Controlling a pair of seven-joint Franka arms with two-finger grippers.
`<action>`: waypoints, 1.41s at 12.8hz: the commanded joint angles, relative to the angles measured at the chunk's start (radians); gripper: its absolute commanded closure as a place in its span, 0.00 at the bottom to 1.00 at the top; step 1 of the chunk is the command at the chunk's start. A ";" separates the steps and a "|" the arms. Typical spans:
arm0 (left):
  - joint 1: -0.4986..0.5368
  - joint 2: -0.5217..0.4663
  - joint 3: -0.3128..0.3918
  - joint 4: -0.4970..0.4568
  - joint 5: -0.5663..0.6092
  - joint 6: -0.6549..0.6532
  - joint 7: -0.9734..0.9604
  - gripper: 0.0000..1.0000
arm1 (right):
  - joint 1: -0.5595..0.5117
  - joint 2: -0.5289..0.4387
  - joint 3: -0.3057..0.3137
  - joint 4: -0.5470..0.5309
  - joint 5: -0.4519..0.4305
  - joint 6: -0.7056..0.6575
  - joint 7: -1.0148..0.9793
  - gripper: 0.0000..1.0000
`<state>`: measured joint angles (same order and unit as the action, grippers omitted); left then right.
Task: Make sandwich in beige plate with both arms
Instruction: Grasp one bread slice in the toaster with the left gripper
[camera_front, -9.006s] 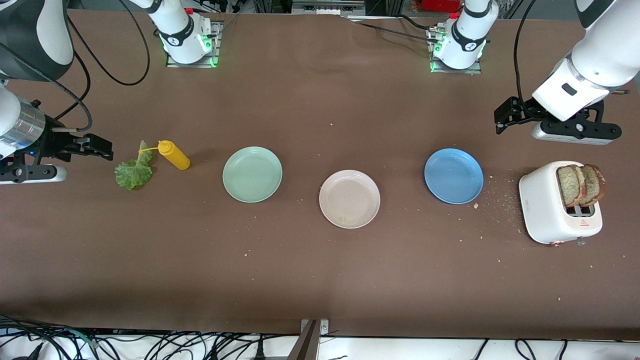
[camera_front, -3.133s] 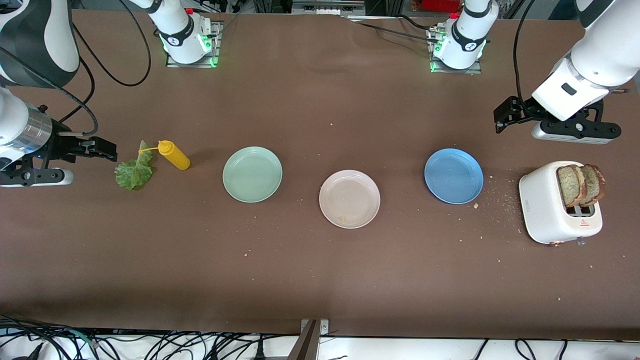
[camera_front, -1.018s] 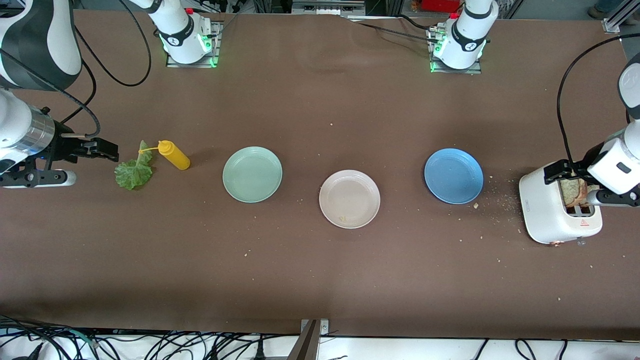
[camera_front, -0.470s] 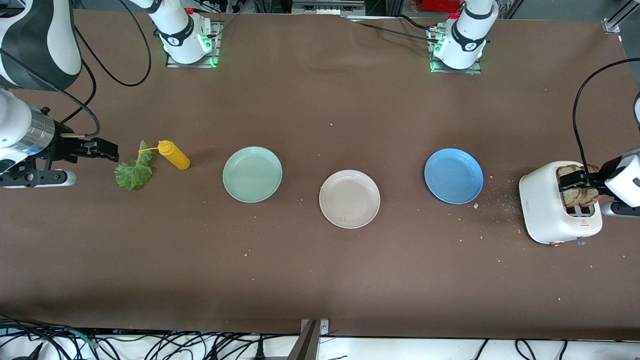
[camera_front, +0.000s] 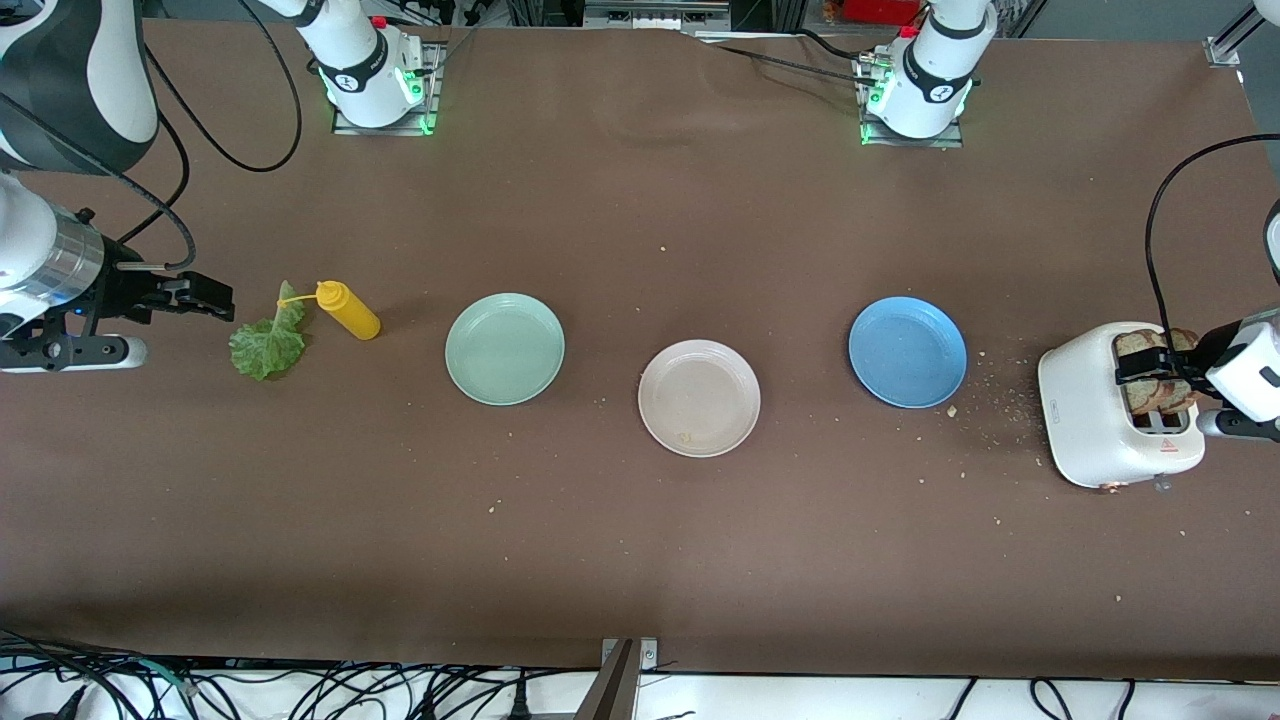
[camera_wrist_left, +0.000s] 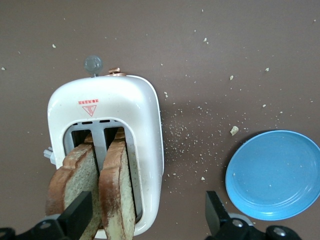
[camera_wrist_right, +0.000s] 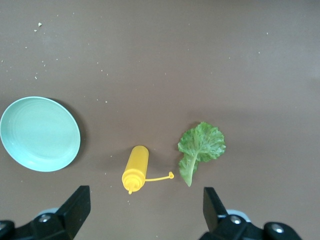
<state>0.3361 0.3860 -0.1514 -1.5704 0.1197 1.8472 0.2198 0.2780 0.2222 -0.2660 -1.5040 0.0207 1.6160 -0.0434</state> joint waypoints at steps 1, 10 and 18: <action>0.017 0.005 -0.008 -0.011 0.053 0.012 0.020 0.01 | 0.004 -0.021 -0.001 0.001 0.007 -0.028 0.014 0.00; 0.073 0.067 -0.011 -0.013 0.037 0.014 0.018 0.84 | 0.004 -0.060 -0.001 0.002 0.015 -0.080 0.011 0.00; 0.063 0.022 -0.025 0.010 0.037 -0.017 0.016 1.00 | 0.009 -0.049 0.001 -0.005 0.027 -0.077 0.013 0.00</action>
<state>0.3995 0.4515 -0.1612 -1.5665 0.1494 1.8502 0.2221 0.2794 0.1792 -0.2648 -1.5059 0.0324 1.5455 -0.0427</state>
